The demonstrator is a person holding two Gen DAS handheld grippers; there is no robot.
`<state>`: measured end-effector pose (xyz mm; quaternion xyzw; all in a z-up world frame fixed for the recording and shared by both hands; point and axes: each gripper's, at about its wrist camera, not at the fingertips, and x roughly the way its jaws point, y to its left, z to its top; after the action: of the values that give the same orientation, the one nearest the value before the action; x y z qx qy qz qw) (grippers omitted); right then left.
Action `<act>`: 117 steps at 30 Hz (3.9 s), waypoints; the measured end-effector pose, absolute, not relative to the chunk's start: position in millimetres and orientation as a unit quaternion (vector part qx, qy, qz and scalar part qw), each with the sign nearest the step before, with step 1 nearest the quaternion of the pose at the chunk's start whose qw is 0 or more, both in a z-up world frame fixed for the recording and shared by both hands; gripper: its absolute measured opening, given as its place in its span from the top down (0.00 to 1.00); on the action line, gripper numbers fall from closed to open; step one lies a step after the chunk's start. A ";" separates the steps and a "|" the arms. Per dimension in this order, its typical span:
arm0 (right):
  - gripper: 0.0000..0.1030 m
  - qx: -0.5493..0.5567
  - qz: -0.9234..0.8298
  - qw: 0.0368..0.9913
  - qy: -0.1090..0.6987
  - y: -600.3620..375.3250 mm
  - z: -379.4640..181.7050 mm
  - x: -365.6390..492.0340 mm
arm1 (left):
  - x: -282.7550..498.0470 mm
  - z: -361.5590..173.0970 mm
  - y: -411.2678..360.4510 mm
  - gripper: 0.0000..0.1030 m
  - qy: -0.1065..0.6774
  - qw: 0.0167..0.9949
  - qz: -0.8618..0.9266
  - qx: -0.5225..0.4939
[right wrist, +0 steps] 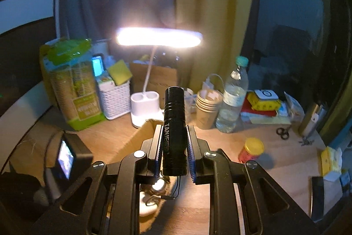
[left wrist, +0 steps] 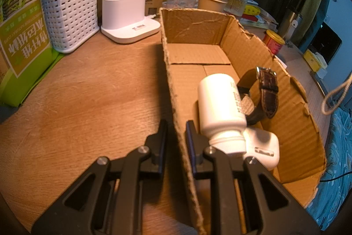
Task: Organize rigid objects
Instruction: 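Lift the flashlight with the right tool and carry it over the box, then lower the flashlight into the box and open the right tool, then move the right tool to the white charger cube, then close the right tool around the white charger cube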
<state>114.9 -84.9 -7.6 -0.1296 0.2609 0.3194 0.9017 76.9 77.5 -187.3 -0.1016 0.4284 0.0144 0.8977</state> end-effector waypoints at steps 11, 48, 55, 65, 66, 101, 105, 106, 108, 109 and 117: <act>0.79 -0.136 0.333 0.883 0.302 -60.9 -45.5 132.3 | 77.1 -187.4 77.6 0.82 0.428 0.898 0.014 -0.102; 0.71 -0.132 0.287 0.859 0.403 -69.7 -123.2 158.5 | 76.9 -187.5 76.7 0.82 0.428 0.898 0.014 -0.102; 0.70 -0.115 0.269 0.873 0.392 -91.2 -113.5 162.2 | 77.2 -187.7 76.9 0.82 0.428 0.898 0.014 -0.102; 0.64 -0.099 0.227 0.887 0.391 -125.0 -113.1 180.3 | 77.3 -187.7 77.1 0.82 0.428 0.898 0.014 -0.102; 0.64 -0.098 0.223 0.888 0.391 -127.4 -113.5 181.6 | 77.2 -187.7 76.9 0.82 0.428 0.898 0.014 -0.102; 0.55 -0.130 0.144 0.883 0.428 -175.2 -175.0 273.6 | 77.4 -187.8 76.7 0.82 0.429 0.898 0.014 -0.102; 0.55 -0.131 0.143 0.880 0.433 -175.4 -182.5 276.2 | 77.4 -187.8 76.7 0.82 0.429 0.898 0.014 -0.102; 0.55 -0.131 0.143 0.880 0.434 -175.3 -184.0 276.8 | 77.2 -187.7 76.4 0.82 0.429 0.898 0.014 -0.102; 0.55 -0.133 0.144 0.879 0.436 -174.5 -186.7 278.0 | 77.3 -187.8 76.6 0.82 0.429 0.898 0.014 -0.102; 0.55 -0.134 0.144 0.877 0.437 -173.9 -188.3 278.6 | 77.4 -187.8 76.7 0.82 0.429 0.898 0.014 -0.102; 0.59 -0.140 0.142 0.877 0.437 -171.5 -190.2 276.3 | 77.3 -187.8 76.6 0.82 0.429 0.898 0.014 -0.102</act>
<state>276.3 -171.5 -190.2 -0.1399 0.4368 0.1419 0.8772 77.3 76.6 -187.8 -0.1017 0.4287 0.0143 0.8976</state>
